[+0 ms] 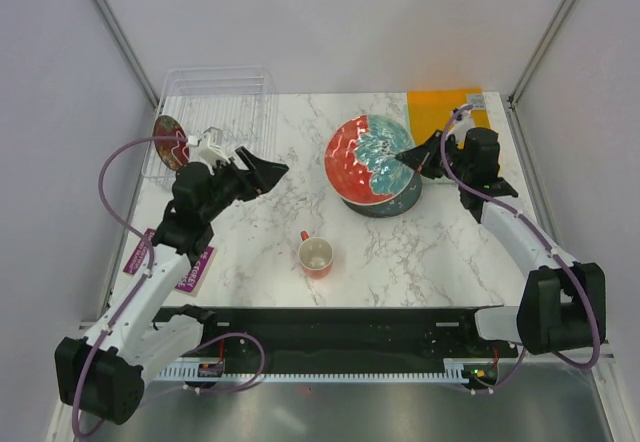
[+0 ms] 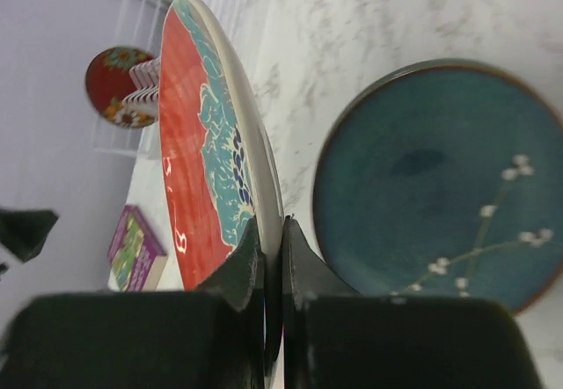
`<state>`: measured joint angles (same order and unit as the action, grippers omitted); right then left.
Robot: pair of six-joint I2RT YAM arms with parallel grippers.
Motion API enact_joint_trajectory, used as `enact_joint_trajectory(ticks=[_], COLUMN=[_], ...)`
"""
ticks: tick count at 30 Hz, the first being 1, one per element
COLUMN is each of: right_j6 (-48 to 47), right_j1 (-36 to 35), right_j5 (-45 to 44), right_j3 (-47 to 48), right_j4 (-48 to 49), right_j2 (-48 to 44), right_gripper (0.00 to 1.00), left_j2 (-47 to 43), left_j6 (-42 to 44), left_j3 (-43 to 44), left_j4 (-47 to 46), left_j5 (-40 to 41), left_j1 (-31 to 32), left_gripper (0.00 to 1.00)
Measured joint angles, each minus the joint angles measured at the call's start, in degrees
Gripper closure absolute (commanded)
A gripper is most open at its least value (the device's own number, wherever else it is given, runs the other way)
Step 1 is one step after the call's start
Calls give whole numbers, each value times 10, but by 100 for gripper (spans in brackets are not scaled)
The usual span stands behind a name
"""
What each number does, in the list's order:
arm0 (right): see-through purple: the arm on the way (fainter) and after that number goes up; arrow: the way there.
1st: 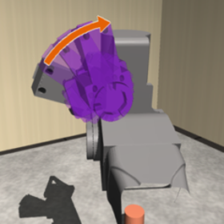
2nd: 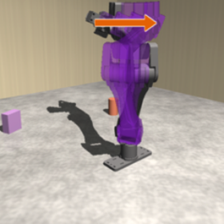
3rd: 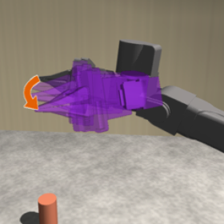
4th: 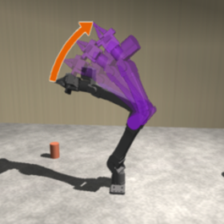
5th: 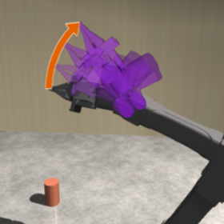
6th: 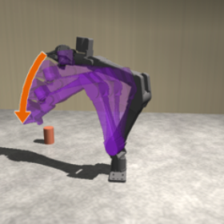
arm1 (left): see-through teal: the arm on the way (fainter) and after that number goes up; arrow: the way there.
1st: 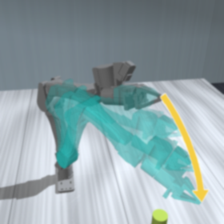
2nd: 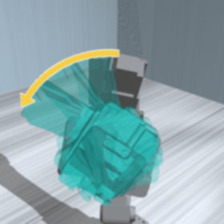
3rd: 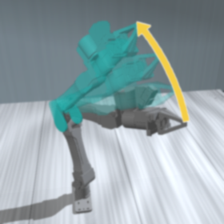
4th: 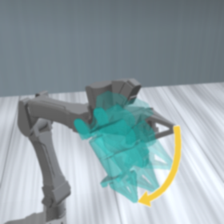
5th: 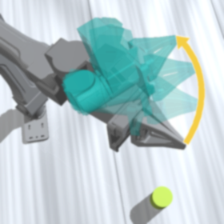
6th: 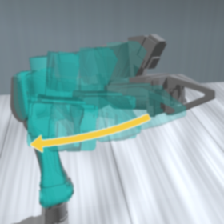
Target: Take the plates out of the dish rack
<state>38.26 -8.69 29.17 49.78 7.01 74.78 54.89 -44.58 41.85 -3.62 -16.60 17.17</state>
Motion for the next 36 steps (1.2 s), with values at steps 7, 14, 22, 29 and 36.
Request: enact_joint_trajectory(ticks=[7,14,22,29,36], right_j6=[-22,-14,36,82,87], right_j1=[73,111,135,133,133], right_j5=[-33,-25,-1,28,38], right_j3=[30,29,-12,-61,-65], right_j4=[-28,-31,46,98,113], right_j2=[33,93,142,188,200], right_gripper=[100,100,100,100,100], left_j2=[-69,-125,-139,-139,-139], left_j6=[125,202,227,232,232], left_j3=[1,-25,-40,-40,-40], left_j4=[93,124,143,144,146], left_j5=[107,146,165,174,181], left_j1=[0,-1,-1,0,-1], left_gripper=[14,13,13,12,12])
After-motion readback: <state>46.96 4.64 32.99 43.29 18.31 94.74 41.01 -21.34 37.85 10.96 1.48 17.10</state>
